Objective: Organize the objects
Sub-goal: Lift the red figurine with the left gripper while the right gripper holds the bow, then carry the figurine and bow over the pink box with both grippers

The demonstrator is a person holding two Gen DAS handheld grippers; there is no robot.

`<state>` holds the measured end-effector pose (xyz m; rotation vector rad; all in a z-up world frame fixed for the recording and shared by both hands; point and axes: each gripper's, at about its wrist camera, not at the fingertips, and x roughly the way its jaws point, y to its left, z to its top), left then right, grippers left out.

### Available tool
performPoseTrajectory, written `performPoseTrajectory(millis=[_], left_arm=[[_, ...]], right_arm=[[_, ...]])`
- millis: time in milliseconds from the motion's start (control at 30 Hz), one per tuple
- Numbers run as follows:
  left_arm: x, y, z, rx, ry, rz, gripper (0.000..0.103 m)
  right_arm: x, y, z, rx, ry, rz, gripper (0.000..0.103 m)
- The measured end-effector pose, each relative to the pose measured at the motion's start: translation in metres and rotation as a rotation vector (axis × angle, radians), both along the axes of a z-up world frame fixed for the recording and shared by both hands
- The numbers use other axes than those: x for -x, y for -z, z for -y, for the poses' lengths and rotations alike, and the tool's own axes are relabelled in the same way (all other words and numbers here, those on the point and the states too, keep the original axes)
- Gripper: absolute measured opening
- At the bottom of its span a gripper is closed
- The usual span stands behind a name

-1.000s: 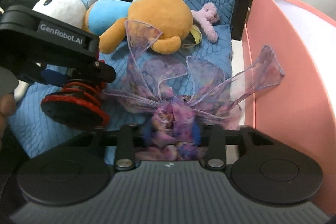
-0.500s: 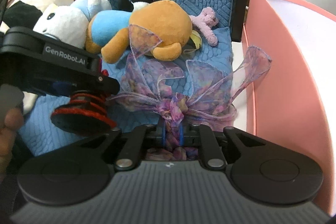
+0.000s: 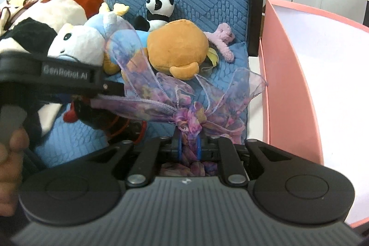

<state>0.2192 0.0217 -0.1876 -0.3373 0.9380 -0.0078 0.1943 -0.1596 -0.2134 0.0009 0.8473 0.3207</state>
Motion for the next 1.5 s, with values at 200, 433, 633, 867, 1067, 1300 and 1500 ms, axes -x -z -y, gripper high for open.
performPoseTrajectory(millis=[200,433,633,867,1067,1300,1500], left_arm=[[0.007,-0.007,-0.002,0.045,0.006,0.015,0.053],[0.011,-0.028,-0.003,0.088,0.025,0.057,0.03],[0.011,-0.026,0.003,0.076,0.03,0.035,0.029],[0.021,-0.004,-0.008,0.094,-0.012,0.043,0.058],[0.016,0.01,-0.014,0.106,-0.001,0.048,0.072],[-0.005,0.022,0.01,0.115,0.101,0.053,0.074],[-0.024,0.031,0.04,0.044,0.185,0.076,0.075]], right_arm=[[-0.004,-0.014,0.004,-0.016,-0.001,-0.026,0.015],[-0.001,-0.035,0.011,-0.039,-0.009,-0.054,0.015],[0.001,-0.053,0.019,-0.021,-0.012,-0.039,0.015],[-0.001,-0.055,0.028,-0.036,0.015,-0.046,0.015],[-0.003,-0.053,0.036,-0.052,0.066,-0.049,0.015],[-0.006,-0.055,0.041,-0.071,0.105,-0.055,0.015],[-0.008,-0.051,0.043,-0.061,0.122,-0.073,0.015]])
